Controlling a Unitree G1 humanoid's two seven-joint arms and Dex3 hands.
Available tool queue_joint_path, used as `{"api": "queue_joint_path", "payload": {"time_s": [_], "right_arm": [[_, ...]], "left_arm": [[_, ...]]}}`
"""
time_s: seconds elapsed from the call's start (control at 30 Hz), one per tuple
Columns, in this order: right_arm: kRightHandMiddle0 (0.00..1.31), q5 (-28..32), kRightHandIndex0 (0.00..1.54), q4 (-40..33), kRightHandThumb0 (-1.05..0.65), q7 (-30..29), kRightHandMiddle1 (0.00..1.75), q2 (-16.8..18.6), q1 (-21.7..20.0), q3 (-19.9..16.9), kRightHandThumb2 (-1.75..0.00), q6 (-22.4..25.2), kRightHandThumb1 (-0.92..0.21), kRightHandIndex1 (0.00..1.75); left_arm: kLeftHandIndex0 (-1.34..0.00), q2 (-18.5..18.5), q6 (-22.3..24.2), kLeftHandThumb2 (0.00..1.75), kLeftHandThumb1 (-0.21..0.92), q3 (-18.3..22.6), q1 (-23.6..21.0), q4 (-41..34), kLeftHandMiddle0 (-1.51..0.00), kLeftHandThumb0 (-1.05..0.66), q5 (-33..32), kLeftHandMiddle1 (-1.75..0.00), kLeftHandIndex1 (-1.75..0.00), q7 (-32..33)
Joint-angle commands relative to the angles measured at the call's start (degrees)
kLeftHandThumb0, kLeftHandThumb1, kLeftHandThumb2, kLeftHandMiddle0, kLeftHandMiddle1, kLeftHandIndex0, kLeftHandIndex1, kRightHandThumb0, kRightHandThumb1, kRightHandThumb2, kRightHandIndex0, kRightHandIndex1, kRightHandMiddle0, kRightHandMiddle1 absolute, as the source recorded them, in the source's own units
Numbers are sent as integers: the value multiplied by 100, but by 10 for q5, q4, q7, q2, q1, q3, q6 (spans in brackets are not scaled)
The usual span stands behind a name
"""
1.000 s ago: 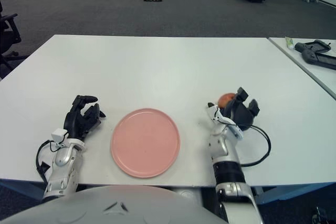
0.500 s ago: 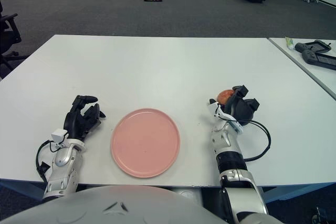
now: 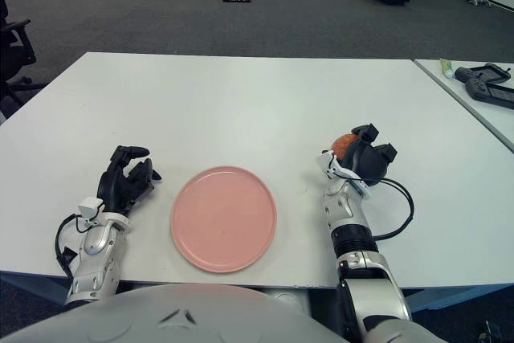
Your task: Put the apple into the plate.
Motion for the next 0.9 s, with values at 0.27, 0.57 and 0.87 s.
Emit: {"api": "queue_joint_path", "payload": {"time_s": [0.27,0.57,0.87], "right_arm": [[68,45,88,-8,0,-28,175,20,29,-16,-174,-42,6,174],[67,55,87,-11,0,-54,175,20,37,-17,-173,-95,5,173],[66,55,87,-25,0,-71,175,20,47,-19,-172,-120,4,173]], "left_arm": [[-31,1,9,80,73,4,-5,7,-73,-37,0,-175,-175,5],[-31,0,5,81,72,5,-6,8,-74,-38,2,-175,-175,4],[-32,0,7,82,72,7,-7,10,-74,-38,-2,-175,-175,2]]}}
